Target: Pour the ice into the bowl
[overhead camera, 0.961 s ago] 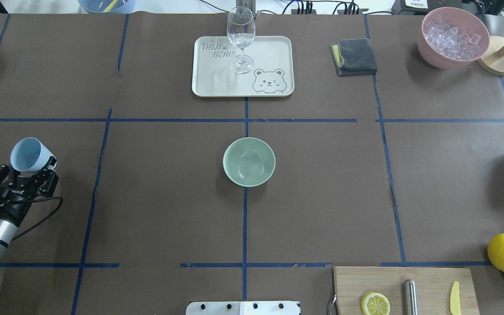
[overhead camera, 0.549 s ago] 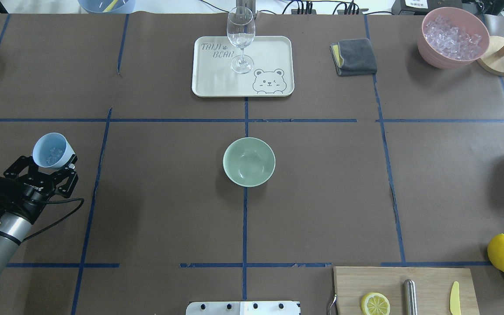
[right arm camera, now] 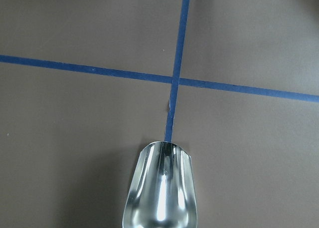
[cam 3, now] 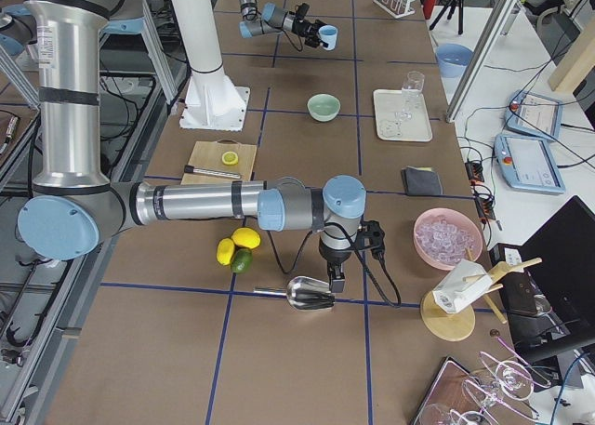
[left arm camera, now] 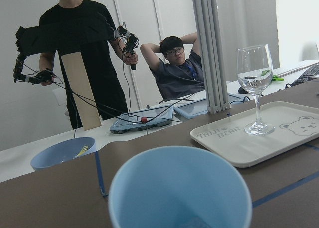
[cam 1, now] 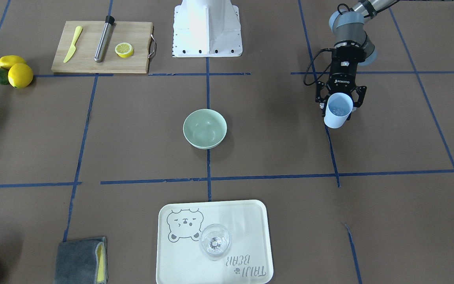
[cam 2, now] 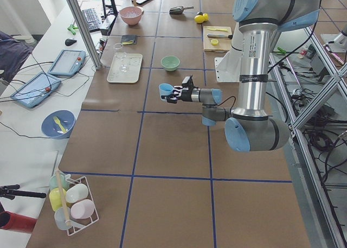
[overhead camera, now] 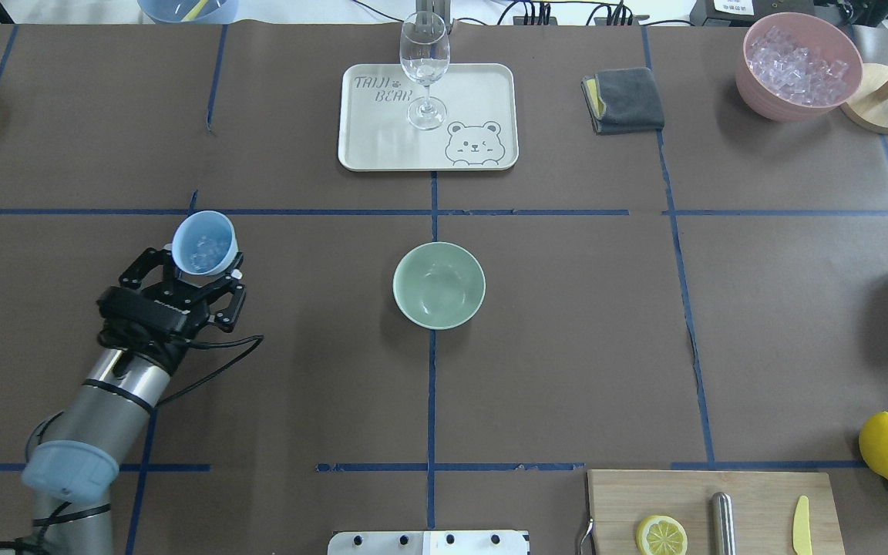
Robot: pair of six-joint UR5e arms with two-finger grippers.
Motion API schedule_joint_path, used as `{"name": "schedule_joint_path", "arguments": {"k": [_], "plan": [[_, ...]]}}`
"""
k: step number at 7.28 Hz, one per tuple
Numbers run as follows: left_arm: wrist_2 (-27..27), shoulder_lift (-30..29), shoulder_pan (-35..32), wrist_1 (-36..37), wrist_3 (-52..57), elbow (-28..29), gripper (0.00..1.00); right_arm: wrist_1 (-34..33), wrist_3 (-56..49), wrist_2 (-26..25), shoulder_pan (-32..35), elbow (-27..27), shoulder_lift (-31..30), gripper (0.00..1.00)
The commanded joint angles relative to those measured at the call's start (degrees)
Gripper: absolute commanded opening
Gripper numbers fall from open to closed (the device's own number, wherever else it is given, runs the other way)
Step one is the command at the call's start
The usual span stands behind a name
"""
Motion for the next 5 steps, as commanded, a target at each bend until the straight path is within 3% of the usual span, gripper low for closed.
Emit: {"name": "schedule_joint_path", "arguments": {"k": [1, 2, 5], "plan": [[0.2, -10.5, 0.1, 15.4, 1.7, 0.0, 0.0, 0.0, -0.1, -0.1, 0.7, -0.1, -0.1, 1.0], [0.3, -15.1, 0.1, 25.9, 1.7, 0.0, 0.0, 0.0, 0.0, -0.2, 1.0, -0.2, -0.1, 1.0], [0.3, -22.1, 0.8, 43.7, 7.0, 0.5, 0.0, 0.0, 0.6, -0.4, 1.1, -0.4, -0.2, 1.0]]}}
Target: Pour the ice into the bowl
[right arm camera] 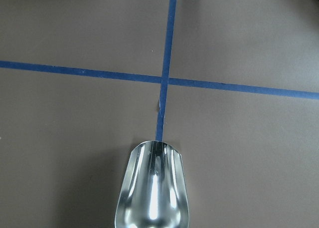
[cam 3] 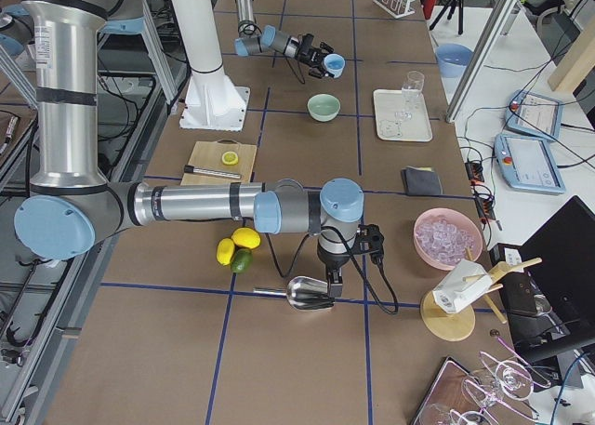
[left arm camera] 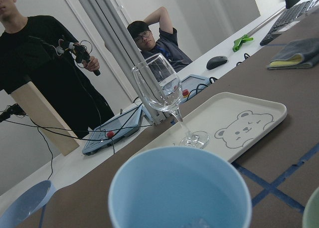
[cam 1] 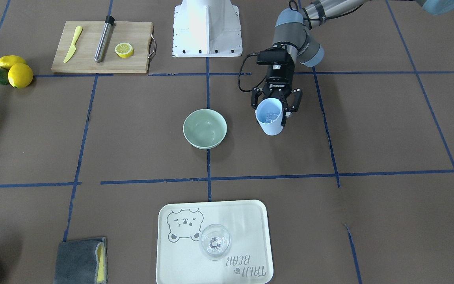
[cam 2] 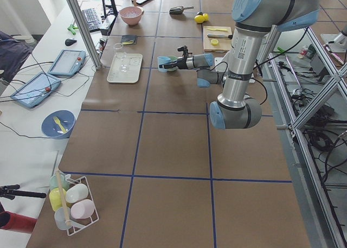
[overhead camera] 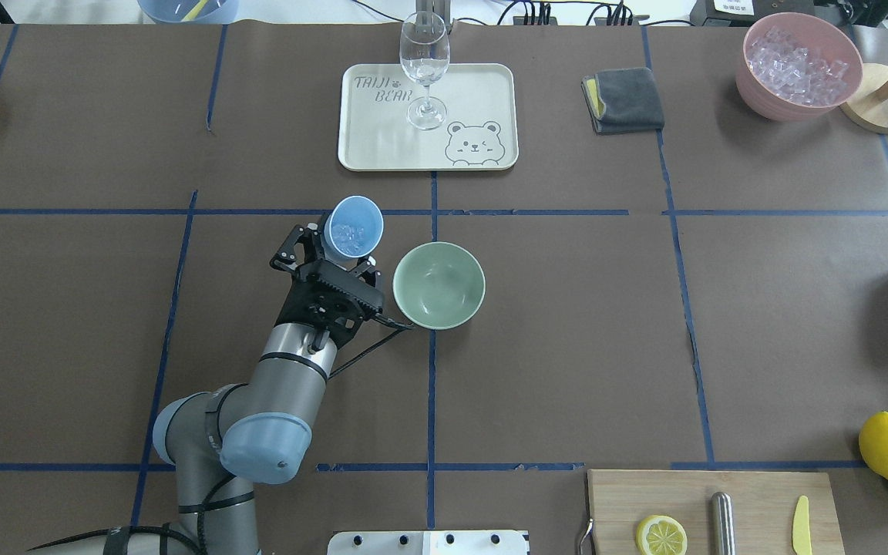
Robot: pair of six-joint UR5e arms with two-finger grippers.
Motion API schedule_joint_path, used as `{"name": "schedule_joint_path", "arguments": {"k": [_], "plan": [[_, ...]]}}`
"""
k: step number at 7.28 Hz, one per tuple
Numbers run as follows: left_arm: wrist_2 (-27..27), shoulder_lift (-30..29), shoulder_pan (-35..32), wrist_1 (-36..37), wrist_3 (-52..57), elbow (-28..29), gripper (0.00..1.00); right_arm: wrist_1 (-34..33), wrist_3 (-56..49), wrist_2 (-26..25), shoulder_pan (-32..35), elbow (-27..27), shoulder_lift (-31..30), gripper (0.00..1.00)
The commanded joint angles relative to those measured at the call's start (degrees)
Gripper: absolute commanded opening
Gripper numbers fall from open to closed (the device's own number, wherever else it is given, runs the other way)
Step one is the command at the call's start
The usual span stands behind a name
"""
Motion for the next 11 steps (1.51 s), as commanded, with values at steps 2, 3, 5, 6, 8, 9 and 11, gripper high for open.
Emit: {"name": "schedule_joint_path", "arguments": {"k": [2, 3, 5, 6, 8, 9, 11], "plan": [[2.8, -3.5, 0.2, 8.3, 15.1, 0.8, 0.0, -0.1, 0.2, -0.1, 0.1, -0.3, 0.1, 1.0], [3.2, -3.5, 0.2, 8.0, 22.4, 0.7, 0.0, -0.1, 0.2, -0.1, 0.1, -0.3, 0.0, 1.0], [3.1, -5.5, 0.2, 7.9, 35.3, 0.3, 0.01, -0.1, 0.2, -0.1, 0.4, -0.9, 0.1, 1.0], [3.2, -5.4, 0.2, 8.1, 42.0, 0.7, 0.0, -0.1, 0.2, -0.1, 0.5, -1.4, 0.1, 1.0], [7.8, -4.8, 0.2, 8.4, 49.4, 2.9, 0.0, -0.1, 0.2, -0.1, 0.9, -1.6, 0.0, 1.0], [8.1, -4.7, 0.2, 8.3, 49.7, 4.9, 0.0, -0.1, 0.3, -0.1, 1.2, -1.9, -0.1, 1.0], [11.1, -5.2, 0.3, 8.3, 56.9, 6.4, 0.0, -0.1, 0.2, -0.1, 1.9, -2.0, -0.1, 1.0]]}}
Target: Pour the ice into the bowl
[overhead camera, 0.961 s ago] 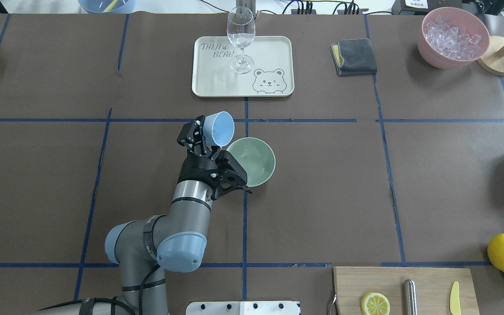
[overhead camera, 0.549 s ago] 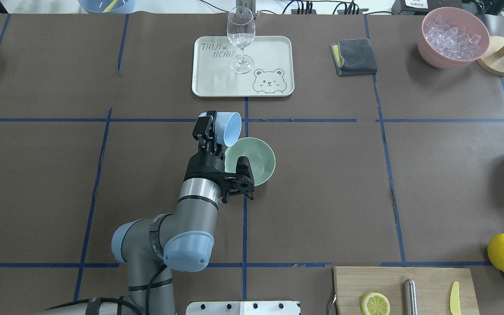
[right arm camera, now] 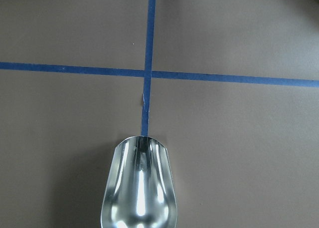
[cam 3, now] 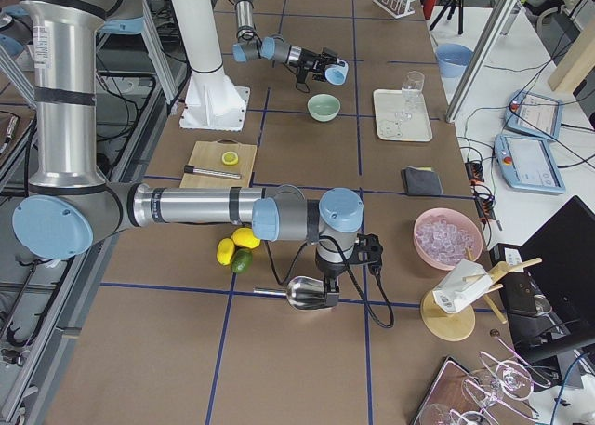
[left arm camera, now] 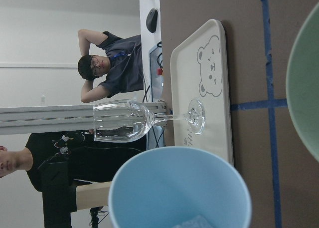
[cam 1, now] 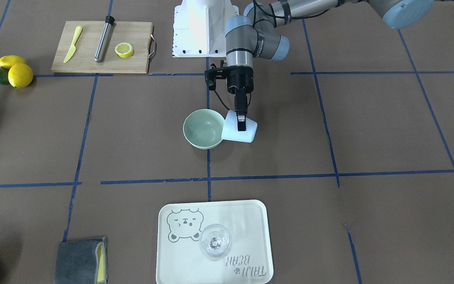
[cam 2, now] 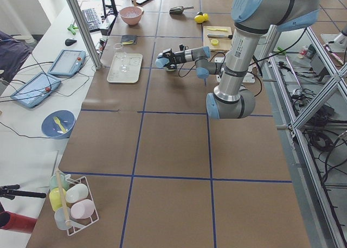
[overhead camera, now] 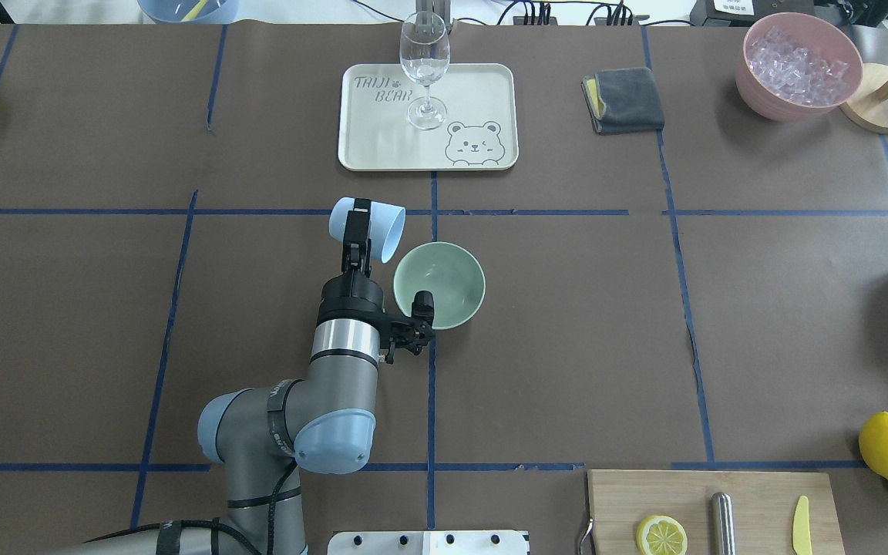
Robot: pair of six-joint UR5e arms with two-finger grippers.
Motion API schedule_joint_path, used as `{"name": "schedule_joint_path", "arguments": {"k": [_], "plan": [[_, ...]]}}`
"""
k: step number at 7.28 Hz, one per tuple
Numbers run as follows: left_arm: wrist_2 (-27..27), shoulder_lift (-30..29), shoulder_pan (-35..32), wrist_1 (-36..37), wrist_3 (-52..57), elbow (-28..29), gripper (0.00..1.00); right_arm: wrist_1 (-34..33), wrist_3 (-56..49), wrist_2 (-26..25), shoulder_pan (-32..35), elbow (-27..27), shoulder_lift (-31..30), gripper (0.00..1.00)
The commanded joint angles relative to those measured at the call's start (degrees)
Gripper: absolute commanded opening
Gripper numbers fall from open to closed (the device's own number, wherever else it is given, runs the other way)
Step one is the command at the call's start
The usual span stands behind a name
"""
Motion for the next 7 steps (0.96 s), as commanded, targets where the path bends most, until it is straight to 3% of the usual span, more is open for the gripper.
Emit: {"name": "schedule_joint_path", "arguments": {"k": [1, 4, 7], "plan": [[3.0, -0.6, 0.1, -0.3, 9.8, 0.1, 0.0, 0.0, 0.0, 0.1, 0.6, -0.5, 0.0, 1.0], [7.2, -0.8, 1.6, -0.1, 19.0, 0.3, 0.0, 0.0, -0.1, 0.1, 1.5, -1.3, -0.5, 1.0], [7.4, -0.8, 2.8, -0.2, 18.9, 0.2, 0.0, 0.0, -0.1, 0.2, 2.0, -1.9, -0.8, 1.0]]}}
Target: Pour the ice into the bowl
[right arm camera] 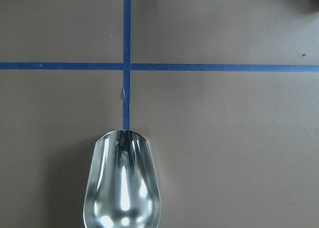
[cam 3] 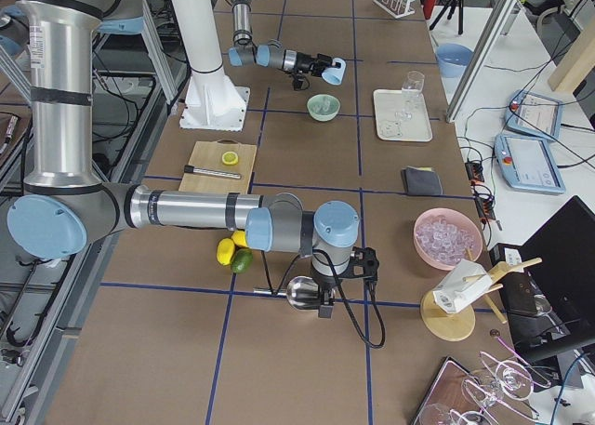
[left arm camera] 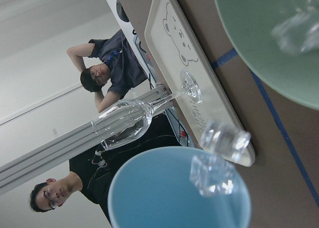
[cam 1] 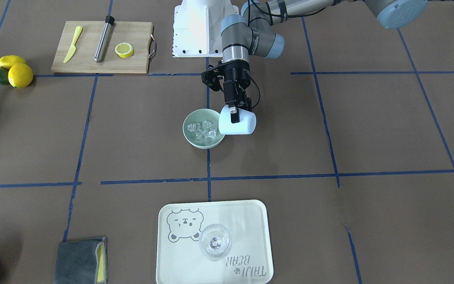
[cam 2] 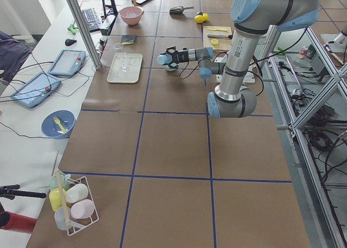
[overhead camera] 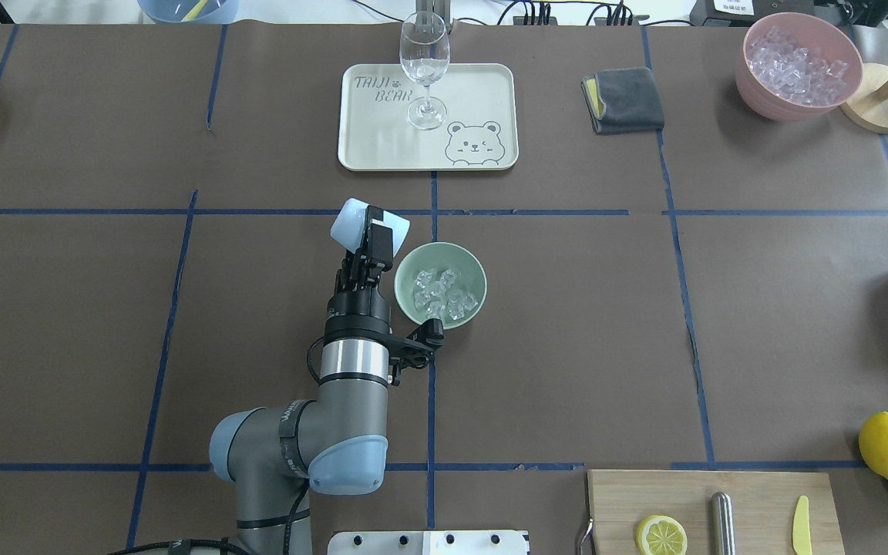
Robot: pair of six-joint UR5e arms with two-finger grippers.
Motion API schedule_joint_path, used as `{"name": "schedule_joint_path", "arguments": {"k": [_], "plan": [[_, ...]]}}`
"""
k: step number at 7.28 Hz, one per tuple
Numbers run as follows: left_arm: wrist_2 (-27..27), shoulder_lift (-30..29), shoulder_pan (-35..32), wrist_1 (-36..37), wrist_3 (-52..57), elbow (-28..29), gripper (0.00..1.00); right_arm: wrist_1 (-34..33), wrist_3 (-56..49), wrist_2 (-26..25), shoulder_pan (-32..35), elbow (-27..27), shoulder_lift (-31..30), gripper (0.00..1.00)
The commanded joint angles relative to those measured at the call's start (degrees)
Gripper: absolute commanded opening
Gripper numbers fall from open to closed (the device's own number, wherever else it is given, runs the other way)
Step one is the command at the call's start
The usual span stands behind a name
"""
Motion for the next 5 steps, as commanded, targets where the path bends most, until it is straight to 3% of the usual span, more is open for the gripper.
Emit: {"name": "schedule_joint_path", "arguments": {"k": [1, 3, 5], "plan": [[0.2, -0.1, 0.3, -0.3, 0.1, -0.1, 0.0, 0.0, 0.0, 0.0, 0.4, -0.1, -0.2, 1.0], [0.2, 0.2, 0.8, -0.7, -0.7, -0.1, 0.0, 0.0, 0.0, 0.0, 0.5, -0.1, -0.3, 1.0], [-0.3, 0.6, 0.1, -10.7, 0.0, -0.2, 0.0, 0.0, -0.2, -0.1, 0.5, -0.2, -0.3, 1.0]]}}
